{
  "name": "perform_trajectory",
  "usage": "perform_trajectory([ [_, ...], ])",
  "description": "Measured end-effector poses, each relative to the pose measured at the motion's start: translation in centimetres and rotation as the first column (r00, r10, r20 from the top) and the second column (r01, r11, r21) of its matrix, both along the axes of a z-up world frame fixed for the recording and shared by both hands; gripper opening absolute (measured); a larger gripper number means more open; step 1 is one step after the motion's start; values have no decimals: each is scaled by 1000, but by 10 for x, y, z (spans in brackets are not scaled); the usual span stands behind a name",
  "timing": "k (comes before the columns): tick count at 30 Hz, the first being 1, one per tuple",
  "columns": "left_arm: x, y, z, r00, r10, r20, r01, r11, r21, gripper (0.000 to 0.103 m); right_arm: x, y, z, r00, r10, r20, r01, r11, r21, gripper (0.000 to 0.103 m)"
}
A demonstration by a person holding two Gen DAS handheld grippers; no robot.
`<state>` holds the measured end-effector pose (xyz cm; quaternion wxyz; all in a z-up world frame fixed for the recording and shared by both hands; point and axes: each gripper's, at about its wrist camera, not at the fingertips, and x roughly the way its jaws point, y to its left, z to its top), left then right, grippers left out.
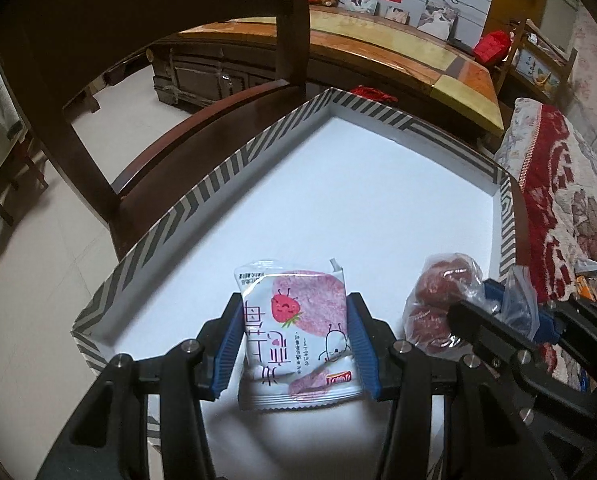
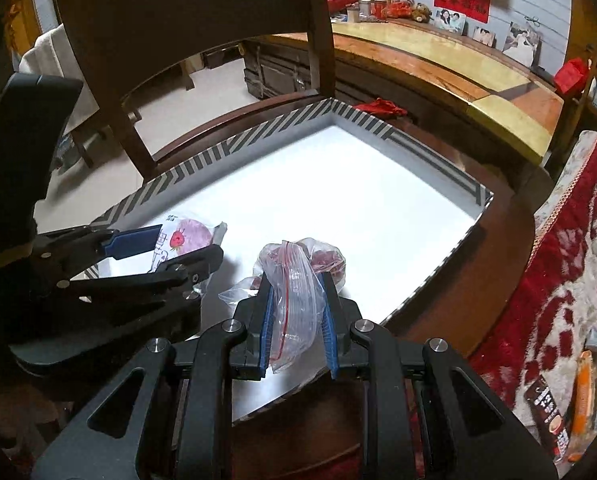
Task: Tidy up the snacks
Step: 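Carry both snacks to the white tray and open both tools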
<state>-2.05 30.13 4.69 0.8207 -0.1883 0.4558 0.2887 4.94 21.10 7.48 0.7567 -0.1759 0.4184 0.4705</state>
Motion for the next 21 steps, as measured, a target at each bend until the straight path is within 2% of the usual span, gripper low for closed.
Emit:
perform_trajectory([
  [14, 1, 4, -11, 999, 33, -37, -33, 999, -5, 55, -1, 4, -12, 999, 19, -40, -19, 1000, -20, 23],
  [19, -4, 10, -7, 999, 42, 4, -42, 998, -55, 75, -3, -6, -7, 999, 8, -51, -8, 1000, 6, 26],
  [20, -5, 12, -5, 999, 46, 16, -44, 997, -65, 79, -3, -9, -5, 998, 10, -59, -9, 1000, 21, 32],
  [21, -6, 13, -3, 999, 48, 25, -46, 996, -73, 81, -3, -12, -3, 998, 10, -69, -8, 999, 38, 43],
])
